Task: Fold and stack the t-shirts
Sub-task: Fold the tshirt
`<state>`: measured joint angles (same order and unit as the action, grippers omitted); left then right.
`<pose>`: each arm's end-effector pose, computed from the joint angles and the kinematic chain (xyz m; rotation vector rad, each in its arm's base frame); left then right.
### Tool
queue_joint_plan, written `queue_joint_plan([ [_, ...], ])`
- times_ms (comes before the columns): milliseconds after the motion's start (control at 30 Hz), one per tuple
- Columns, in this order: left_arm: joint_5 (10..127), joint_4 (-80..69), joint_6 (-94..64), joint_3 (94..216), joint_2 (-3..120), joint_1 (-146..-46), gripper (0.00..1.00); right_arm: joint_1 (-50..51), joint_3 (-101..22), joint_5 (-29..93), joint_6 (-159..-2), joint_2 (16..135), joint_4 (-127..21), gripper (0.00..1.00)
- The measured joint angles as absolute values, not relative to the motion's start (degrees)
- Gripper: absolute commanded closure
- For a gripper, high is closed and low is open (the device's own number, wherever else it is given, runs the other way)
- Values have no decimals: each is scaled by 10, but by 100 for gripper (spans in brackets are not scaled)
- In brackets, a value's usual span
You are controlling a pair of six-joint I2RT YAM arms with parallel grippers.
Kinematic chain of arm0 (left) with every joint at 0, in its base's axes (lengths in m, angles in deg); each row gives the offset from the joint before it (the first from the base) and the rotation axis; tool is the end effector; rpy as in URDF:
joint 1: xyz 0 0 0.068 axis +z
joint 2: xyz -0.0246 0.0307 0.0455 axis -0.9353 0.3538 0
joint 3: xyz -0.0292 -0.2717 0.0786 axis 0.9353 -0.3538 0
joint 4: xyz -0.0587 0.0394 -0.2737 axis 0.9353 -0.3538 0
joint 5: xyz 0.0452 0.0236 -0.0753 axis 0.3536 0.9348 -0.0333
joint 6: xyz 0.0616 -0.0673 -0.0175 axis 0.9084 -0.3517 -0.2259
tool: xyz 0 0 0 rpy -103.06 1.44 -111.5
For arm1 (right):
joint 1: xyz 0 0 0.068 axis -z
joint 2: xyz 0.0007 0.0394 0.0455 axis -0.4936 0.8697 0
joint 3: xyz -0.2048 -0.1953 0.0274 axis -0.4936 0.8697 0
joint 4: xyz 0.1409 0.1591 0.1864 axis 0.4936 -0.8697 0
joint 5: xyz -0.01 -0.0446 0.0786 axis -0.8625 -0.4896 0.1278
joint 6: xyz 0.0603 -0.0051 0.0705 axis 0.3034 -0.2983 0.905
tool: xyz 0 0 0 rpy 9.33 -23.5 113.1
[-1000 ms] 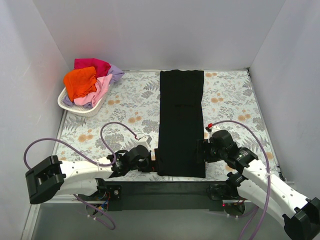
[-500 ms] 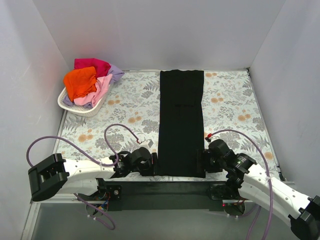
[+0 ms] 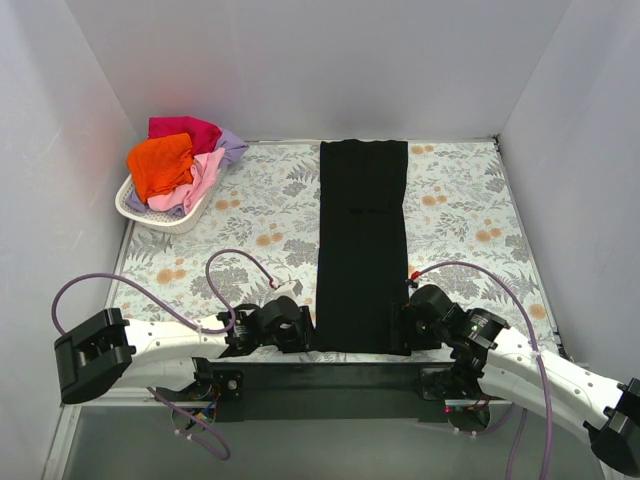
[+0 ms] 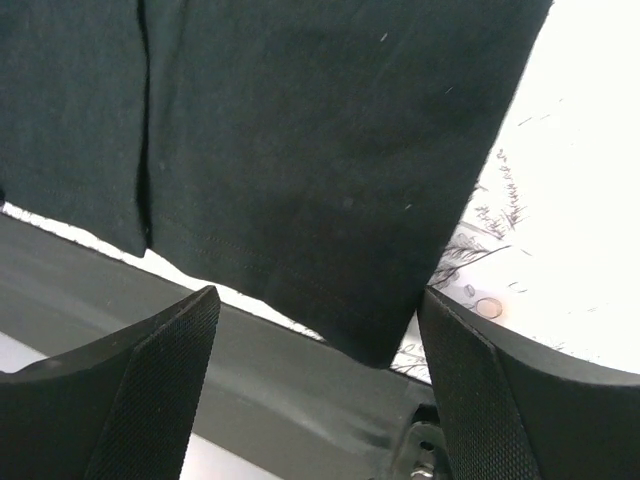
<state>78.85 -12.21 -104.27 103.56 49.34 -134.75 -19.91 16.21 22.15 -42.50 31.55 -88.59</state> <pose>0.1022 -0.2174 0.0979 -0.8819 2.7094 -1.0268 0.1106 0.1251 0.1299 -0.0981 2.6195 0.5974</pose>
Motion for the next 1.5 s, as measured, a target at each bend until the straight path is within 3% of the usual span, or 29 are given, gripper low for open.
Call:
queue_joint_plan([
  [400,806,-111,-1060,1017,473,-1348,64,-264,158,184,-379,331,-884,30],
  [533,805,-95,-1063,1011,474,-1348,64,-276,157,177,-371,335,-884,34],
  [633,805,-86,-1063,1011,479,-1348,67,-284,158,176,-361,337,-885,40],
  [767,804,-81,-1065,1009,489,-1348,89,-294,159,174,-352,338,-887,48],
  [833,803,-79,-1066,1004,490,-1348,92,-298,160,174,-347,339,-889,53],
  [1033,803,-73,-1070,1000,489,-1348,99,-308,161,168,-341,353,-898,86],
  [1067,803,-73,-1070,1000,489,-1348,100,-309,161,167,-341,356,-898,97],
  [1500,779,-74,-1037,999,479,-1348,100,-343,140,170,-347,416,-894,99],
])
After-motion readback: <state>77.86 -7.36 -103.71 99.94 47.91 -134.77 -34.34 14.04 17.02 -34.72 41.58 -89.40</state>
